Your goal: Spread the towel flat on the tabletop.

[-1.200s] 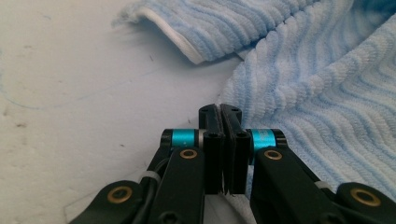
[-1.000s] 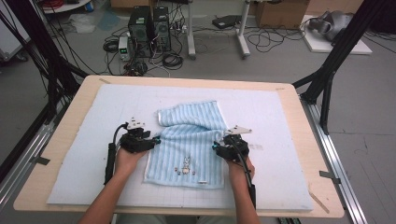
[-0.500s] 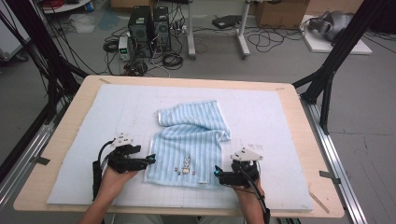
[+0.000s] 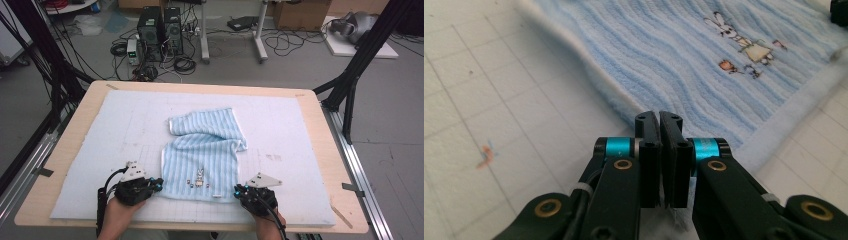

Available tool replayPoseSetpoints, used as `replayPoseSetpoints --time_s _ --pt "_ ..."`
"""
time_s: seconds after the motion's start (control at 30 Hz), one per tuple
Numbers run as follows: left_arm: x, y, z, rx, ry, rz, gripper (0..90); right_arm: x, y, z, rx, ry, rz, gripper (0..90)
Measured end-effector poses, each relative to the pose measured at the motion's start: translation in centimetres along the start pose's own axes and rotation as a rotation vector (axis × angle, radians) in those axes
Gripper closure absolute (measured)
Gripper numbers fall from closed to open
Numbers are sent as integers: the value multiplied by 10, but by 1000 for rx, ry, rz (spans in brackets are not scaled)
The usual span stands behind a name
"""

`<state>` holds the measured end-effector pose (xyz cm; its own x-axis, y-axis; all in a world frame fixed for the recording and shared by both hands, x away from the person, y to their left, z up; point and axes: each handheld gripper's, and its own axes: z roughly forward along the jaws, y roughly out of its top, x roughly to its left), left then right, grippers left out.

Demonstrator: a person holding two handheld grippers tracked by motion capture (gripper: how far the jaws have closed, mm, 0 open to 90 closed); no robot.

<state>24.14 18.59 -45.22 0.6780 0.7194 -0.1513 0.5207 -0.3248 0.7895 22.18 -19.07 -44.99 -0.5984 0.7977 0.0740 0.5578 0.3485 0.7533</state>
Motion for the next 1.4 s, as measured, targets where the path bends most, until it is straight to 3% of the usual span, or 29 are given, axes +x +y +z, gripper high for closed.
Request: replayPoseSetpoints --time_s 0.37,0.57,0.67,0.73,0.83,0.93,1.03,1.17,1.3,1.4 --pt "-29 -29 -22 -41 -81 30 874 14 -32 -32 -53 -6 -32 877" --pt "-41 -42 -32 -55 -117 51 874 27 -46 -48 -55 -5 -66 877" --pt "-46 -48 -36 -63 -145 57 873 31 -55 -55 -58 8 -60 877" --pt "-47 -48 -38 -84 -136 61 849 33 -59 -60 -62 13 -62 845" --pt "-41 -38 -38 -141 -105 7 541 30 -54 -67 -104 0 -41 694" --pt "-32 -20 -37 -203 -85 -20 403 19 -42 -70 -158 -40 8 547" --pt "-21 0 -35 -239 -82 -51 376 3 -30 -69 -197 -86 54 462" --pt "-8 21 -25 -249 -68 -85 361 -11 -17 -60 -210 -111 88 478" --pt "-2 32 -4 -195 -57 -102 378 -15 -5 -39 -156 -90 73 573" --pt "-3 34 11 -130 -40 -104 407 -13 1 -20 -101 -79 57 583"
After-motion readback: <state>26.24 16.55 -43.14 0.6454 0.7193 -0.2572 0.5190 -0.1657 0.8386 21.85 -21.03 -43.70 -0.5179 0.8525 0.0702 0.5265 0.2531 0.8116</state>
